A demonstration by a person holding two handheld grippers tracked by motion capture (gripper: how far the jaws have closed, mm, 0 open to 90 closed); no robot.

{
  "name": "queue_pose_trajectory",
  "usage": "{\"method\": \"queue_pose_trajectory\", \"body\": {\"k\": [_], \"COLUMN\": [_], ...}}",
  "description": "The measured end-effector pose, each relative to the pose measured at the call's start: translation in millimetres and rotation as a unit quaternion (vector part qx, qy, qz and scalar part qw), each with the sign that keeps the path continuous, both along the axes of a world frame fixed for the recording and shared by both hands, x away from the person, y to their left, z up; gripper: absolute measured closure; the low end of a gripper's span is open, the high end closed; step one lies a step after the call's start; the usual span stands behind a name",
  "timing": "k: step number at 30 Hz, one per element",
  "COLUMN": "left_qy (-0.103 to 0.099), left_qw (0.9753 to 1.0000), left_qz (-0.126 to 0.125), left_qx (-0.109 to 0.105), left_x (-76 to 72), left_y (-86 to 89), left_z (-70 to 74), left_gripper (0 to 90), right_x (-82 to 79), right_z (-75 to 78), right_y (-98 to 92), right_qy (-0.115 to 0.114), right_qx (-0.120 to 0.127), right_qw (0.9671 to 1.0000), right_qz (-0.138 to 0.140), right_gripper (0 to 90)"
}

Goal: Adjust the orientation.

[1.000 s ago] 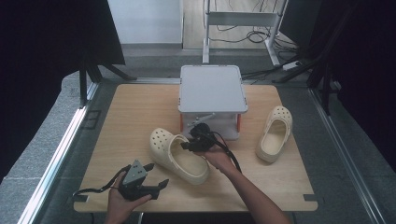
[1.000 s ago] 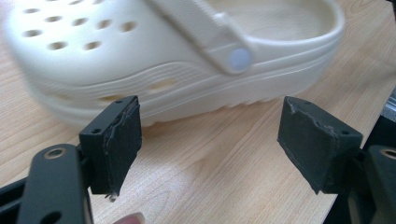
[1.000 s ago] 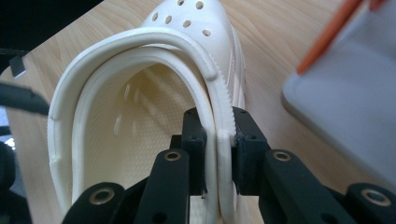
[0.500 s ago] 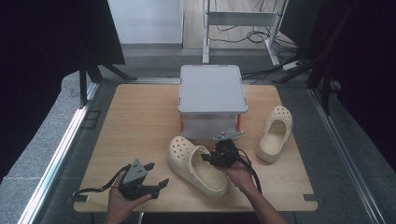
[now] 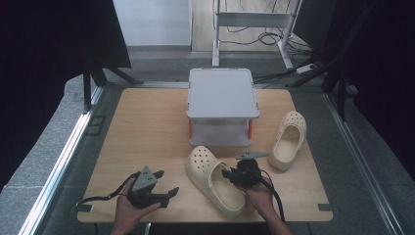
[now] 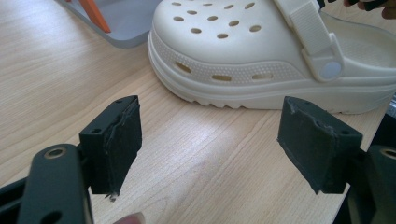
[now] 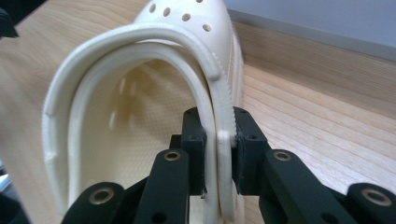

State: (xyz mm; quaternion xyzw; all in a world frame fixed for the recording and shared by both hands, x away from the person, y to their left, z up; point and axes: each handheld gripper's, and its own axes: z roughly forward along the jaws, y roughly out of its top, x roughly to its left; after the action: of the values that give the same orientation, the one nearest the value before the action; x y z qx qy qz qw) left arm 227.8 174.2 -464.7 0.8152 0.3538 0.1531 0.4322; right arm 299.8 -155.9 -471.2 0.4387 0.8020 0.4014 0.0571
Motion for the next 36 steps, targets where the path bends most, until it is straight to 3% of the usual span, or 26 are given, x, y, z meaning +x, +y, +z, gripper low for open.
{"method": "queue_pose_trajectory", "body": {"k": [4, 5, 6, 7, 9, 10, 11, 13, 18, 25, 28, 36], "left_qy": [0.0, -0.001, -0.001, -0.003, -0.003, -0.003, -0.003, -0.001, 0.001, 0.0, 0.001, 0.003], "left_qw": [1.0, 1.0, 1.0, 1.0, 1.0, 1.0, 1.0, 1.0, 1.0, 1.0, 1.0, 1.0], "left_qz": [-0.003, -0.003, -0.003, -0.003, -0.001, -0.001, 0.001, 0.001, 0.005, 0.006, 0.004, 0.002], "left_qx": [0.004, 0.004, 0.004, 0.004, 0.003, 0.003, 0.005, 0.005, 0.007, 0.002, 0.004, 0.008], "left_x": [0.3, -0.2, -0.2, -0.7, -1.2, -1.2, -1.6, -1.0, -0.4, -0.1, 2.0, 4.0], "left_y": [-0.5, -0.1, -0.1, 0.5, 0.9, 0.9, 0.8, 0.0, -0.9, -0.6, -0.9, -1.9], "left_z": [-1.4, -1.0, -1.0, -0.5, 0.2, 0.2, -0.1, -0.4, -1.0, 0.8, 0.1, -1.3], "left_gripper": [22.2, 22.1, 22.2, 22.2, 22.2, 22.1, 22.2, 22.1, 22.1, 22.1, 22.1, 22.1], "right_x": [0.3, -0.4, -0.4, -1.1, -7.8, -7.8, -11.2, -12.4, -12.8, -2.8, 10.2, 42.7], "right_z": [-1.2, 0.1, 0.1, 1.3, 10.4, 10.4, 16.7, 21.4, 27.1, 21.5, 13.7, 8.8], "right_y": [-0.4, -0.2, -0.2, -0.4, -7.0, -7.0, -15.6, -22.6, -49.7, -78.2, -90.1, -104.0], "right_qy": [-0.005, -0.008, -0.008, -0.01, -0.045, -0.045, -0.052, -0.052, -0.062, -0.049, -0.034, -0.014], "right_qx": [-0.001, -0.002, -0.002, -0.002, -0.001, -0.001, 0.017, 0.014, 0.016, 0.012, -0.01, -0.017], "right_qw": [1.0, 0.9998, 0.9998, 0.9997, 0.9987, 0.9987, 0.9983, 0.9983, 0.998, 0.9982, 0.9976, 0.9954], "right_qz": [0.004, 0.017, 0.017, 0.023, 0.024, 0.024, 0.019, 0.022, 0.002, -0.032, -0.06, -0.093], "right_gripper": [75.2, 63.2, 63.2, 57.0, 52.6, 52.6, 50.7, 48.1, 48.7, 57.8, 62.7, 74.1]}}
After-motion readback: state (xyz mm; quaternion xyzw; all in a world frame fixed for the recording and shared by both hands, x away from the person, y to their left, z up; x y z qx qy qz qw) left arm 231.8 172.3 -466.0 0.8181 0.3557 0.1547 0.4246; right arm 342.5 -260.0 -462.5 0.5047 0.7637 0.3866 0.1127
